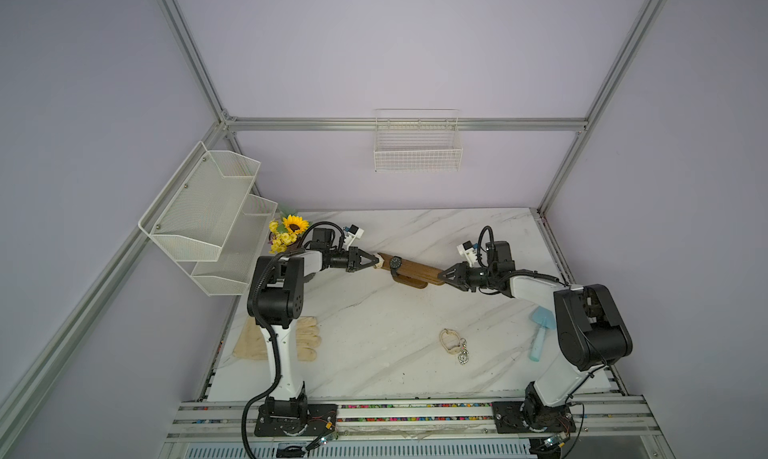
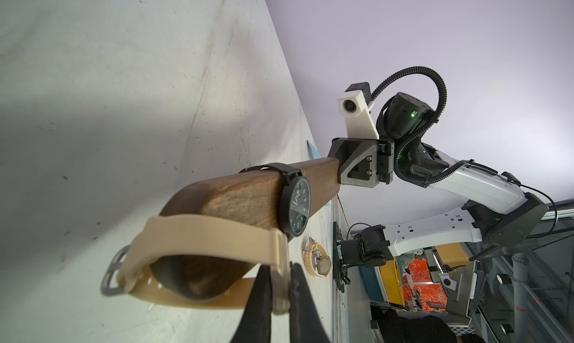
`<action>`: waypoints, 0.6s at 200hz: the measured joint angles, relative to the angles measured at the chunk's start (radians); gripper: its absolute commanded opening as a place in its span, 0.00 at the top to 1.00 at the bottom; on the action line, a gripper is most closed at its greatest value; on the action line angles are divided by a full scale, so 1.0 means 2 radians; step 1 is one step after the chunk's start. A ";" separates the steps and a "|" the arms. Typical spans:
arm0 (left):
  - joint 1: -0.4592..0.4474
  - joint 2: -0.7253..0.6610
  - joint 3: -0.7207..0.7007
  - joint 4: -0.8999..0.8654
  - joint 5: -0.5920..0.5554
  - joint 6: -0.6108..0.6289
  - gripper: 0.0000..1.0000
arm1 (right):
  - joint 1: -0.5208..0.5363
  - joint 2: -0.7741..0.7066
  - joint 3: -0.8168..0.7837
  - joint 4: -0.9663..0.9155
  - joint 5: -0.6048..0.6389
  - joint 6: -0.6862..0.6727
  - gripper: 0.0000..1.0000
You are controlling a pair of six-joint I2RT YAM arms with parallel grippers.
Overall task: Place watch on stand
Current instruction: Adjust the stand at the center of the board.
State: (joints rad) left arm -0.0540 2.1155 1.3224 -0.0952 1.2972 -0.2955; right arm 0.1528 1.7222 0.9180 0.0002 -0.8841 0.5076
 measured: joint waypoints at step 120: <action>0.004 0.000 0.000 -0.002 0.007 0.001 0.91 | -0.045 0.077 0.079 -0.122 -0.099 -0.115 1.00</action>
State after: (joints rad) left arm -0.0456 2.1155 1.3220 -0.0994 1.3121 -0.2943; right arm 0.0631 1.8763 1.0756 -0.2432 -1.0828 0.2768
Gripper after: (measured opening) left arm 0.093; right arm 0.271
